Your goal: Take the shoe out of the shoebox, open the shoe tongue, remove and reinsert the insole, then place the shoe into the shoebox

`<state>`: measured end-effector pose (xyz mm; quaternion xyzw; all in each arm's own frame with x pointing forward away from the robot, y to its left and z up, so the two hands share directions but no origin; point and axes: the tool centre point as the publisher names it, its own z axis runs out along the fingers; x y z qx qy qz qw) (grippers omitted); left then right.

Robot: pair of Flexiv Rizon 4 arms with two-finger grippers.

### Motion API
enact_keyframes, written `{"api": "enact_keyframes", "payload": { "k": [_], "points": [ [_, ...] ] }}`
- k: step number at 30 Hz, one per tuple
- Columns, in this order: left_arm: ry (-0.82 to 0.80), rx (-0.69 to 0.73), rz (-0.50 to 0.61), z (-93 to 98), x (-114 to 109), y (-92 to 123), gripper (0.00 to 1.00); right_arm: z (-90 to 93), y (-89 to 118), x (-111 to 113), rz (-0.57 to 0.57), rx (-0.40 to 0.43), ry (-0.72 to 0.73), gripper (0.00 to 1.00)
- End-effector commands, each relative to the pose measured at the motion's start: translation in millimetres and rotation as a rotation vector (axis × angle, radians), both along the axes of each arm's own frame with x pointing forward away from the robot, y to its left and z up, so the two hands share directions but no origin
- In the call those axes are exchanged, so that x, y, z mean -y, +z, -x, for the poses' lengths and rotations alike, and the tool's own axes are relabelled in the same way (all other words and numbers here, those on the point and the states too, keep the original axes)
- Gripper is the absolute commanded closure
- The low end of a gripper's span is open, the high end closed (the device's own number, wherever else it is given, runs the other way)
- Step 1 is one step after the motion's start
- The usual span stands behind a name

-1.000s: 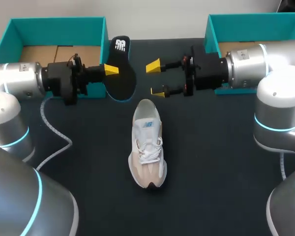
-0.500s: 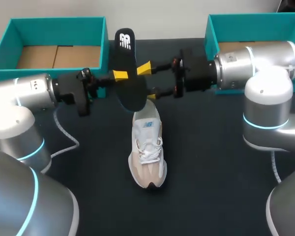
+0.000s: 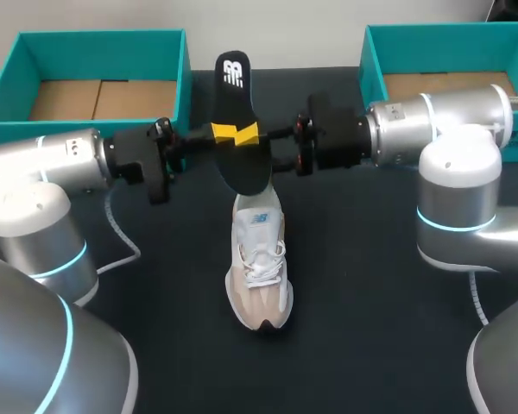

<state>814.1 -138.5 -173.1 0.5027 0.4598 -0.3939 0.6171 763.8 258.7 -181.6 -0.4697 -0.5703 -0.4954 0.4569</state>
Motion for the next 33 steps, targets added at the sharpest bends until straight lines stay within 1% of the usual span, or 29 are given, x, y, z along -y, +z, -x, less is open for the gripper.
{"api": "enact_keyframes", "payload": {
  "k": [1,4,6,8,9,12,13,14,20,22,23,24,25,27,30,31,32,33],
  "points": [
    [-0.003,-0.005,0.0,0.7,3.7,-1.2,1.0,-2.0,-2.4,-4.9,-0.002,0.001,0.001,0.54],
    [-0.013,-0.008,0.002,4.0,4.5,-0.2,1.0,-2.0,-3.3,-4.9,-0.003,0.001,-0.001,0.55],
    [-0.017,-0.008,0.006,5.1,4.3,0.3,1.0,-1.8,-3.7,-4.7,-0.003,0.001,-0.001,0.58],
    [-0.017,-0.009,0.007,5.3,4.1,0.4,1.0,-1.7,-3.8,-4.6,-0.002,0.0,0.002,0.65],
    [-0.016,-0.013,0.007,5.4,4.1,0.3,1.0,-1.7,-3.9,-4.4,-0.002,0.0,0.002,0.66],
    [-0.016,-0.019,0.012,5.9,6.1,1.9,1.0,-1.6,-4.2,-4.0,-0.002,0.002,0.003,0.84],
    [-0.018,-0.02,0.013,6.6,6.8,2.4,1.0,-1.7,-4.3,-3.9,-0.002,0.003,0.004,0.89],
    [-0.023,-0.021,0.014,7.7,7.3,2.8,1.0,-1.8,-4.4,-3.9,-0.003,0.004,0.004,1.0],
    [-0.036,-0.037,0.002,13.1,6.6,0.9,1.0,-1.6,-5.5,-4.6,-0.006,0.007,0.008,1.0],
    [-0.024,-0.069,-0.007,13.3,6.1,-0.1,1.0,-1.4,-5.7,-5.2,-0.007,0.009,0.009,1.0],
    [-0.021,-0.077,-0.007,12.6,5.8,0.3,0.56,-1.3,-5.7,-5.3,-0.007,0.01,0.01,1.0],
    [-0.013,-0.076,-0.016,11.5,4.9,1.2,0.26,-1.3,-5.7,-5.4,-0.006,0.012,0.01,1.0],
    [-0.007,-0.083,-0.01,10.2,3.7,2.5,0.0,-1.3,-5.8,-5.5,-0.004,0.013,0.01,1.0],
    [-0.01,-0.126,-0.021,9.0,0.4,5.1,0.0,-1.4,-6.1,-5.5,0.0,0.021,0.009,1.0],
    [-0.012,-0.233,-0.047,5.0,-8.8,9.8,0.0,-3.2,-7.8,-4.3,0.011,0.047,0.005,1.0],
    [-0.012,-0.258,-0.06,4.0,-11.3,10.4,0.0,-4.0,-8.2,-3.7,0.014,0.056,0.004,1.0],
    [-0.025,-0.314,-0.102,3.0,-16.1,10.0,0.0,-5.9,-8.4,-2.8,0.022,0.078,0.005,1.0],
    [-0.033,-0.339,-0.106,3.2,-18.9,9.6,0.0,-7.0,-8.1,-2.2,0.025,0.089,0.004,1.0]
  ]
}}
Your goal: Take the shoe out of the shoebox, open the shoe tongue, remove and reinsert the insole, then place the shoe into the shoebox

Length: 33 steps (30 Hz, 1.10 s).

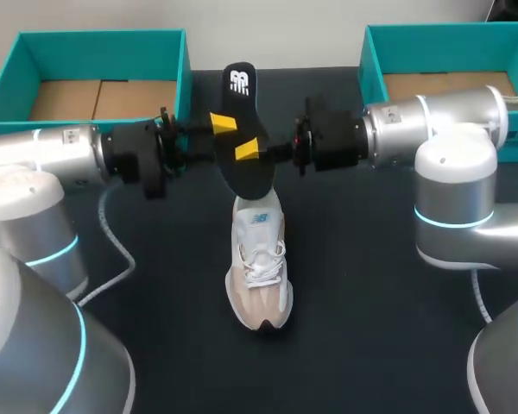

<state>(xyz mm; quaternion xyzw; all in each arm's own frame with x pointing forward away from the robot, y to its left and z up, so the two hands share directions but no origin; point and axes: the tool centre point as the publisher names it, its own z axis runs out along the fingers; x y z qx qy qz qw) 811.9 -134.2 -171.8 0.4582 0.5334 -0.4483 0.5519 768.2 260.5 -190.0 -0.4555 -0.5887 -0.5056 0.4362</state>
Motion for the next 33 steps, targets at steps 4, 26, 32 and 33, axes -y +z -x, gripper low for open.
{"api": "enact_keyframes", "payload": {
  "k": [4,26,32,33],
  "points": [
    [-0.04,-0.331,-0.178,-0.3,-33.7,2.5,0.0,-9.9,1.6,3.4,0.036,0.115,-0.008,1.0],
    [0.045,-1.228,-0.373,8.0,-67.8,-57.8,0.0,-29.0,0.0,2.0,0.053,0.417,-0.003,1.0],
    [0.114,-1.355,-0.375,10.8,-69.7,-74.5,0.0,-27.8,2.3,0.6,0.058,0.51,0.0,1.0],
    [0.129,-1.363,-0.382,11.6,-70.2,-77.4,0.0,-27.8,2.6,0.7,0.059,0.522,-0.003,1.0]
  ]
}}
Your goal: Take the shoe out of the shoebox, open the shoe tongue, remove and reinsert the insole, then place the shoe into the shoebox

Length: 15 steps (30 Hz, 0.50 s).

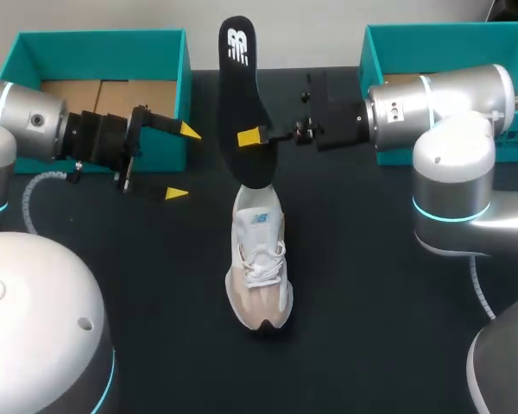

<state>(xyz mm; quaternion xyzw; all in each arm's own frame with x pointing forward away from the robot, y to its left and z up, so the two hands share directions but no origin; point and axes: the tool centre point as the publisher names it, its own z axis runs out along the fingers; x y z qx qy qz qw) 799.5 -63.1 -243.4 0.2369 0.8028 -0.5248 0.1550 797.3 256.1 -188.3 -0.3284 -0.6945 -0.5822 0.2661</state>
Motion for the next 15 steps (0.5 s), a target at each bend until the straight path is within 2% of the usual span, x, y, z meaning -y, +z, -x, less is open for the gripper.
{"api": "enact_keyframes", "payload": {
  "k": [1,5,15],
  "points": [
    [0.082,-0.332,-0.13,-0.3,0.8,-8.5,0.0,1.2,1.0,-3.5,-0.011,0.047,-0.011,1.0],
    [0.111,-0.351,-0.153,-0.9,1.7,-15.2,0.0,-0.2,1.5,-2.9,-0.031,0.099,0.006,1.0],
    [0.111,-0.351,-0.153,-0.9,1.7,-15.2,0.0,-0.2,1.5,-2.9,-0.031,0.099,0.006,1.0]
  ]
}}
